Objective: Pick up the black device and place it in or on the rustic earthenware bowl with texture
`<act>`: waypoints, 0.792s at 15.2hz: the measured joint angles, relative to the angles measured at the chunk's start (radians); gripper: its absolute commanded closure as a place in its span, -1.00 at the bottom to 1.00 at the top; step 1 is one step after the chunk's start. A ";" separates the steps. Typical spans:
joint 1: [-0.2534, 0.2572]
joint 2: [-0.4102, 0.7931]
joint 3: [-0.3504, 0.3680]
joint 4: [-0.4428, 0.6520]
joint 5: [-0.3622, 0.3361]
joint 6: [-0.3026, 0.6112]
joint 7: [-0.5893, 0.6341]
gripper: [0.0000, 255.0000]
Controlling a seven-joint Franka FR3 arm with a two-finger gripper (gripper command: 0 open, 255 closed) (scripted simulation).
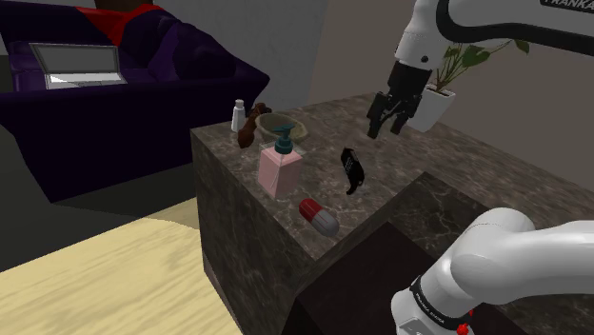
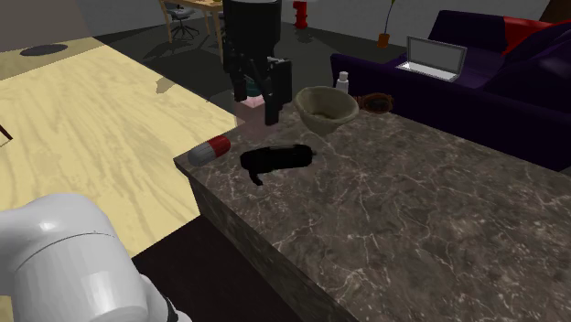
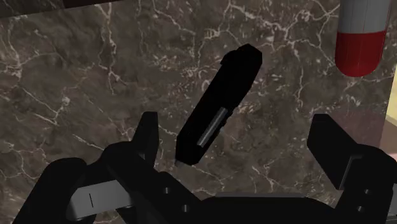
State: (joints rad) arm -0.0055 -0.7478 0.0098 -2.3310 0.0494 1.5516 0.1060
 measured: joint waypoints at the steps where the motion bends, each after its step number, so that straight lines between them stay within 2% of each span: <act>1: 0.000 0.000 0.000 0.000 0.000 0.000 0.000 -1.00; 3: -0.027 0.018 0.027 -0.020 0.009 0.036 0.081 -1.00; 8: -0.123 0.107 0.133 -0.092 0.040 0.189 0.414 -1.00; 12: -0.136 0.113 0.150 -0.146 0.047 0.249 0.467 -1.00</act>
State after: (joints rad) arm -0.1414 -0.6351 0.1599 -2.4774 0.0969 1.8003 0.5733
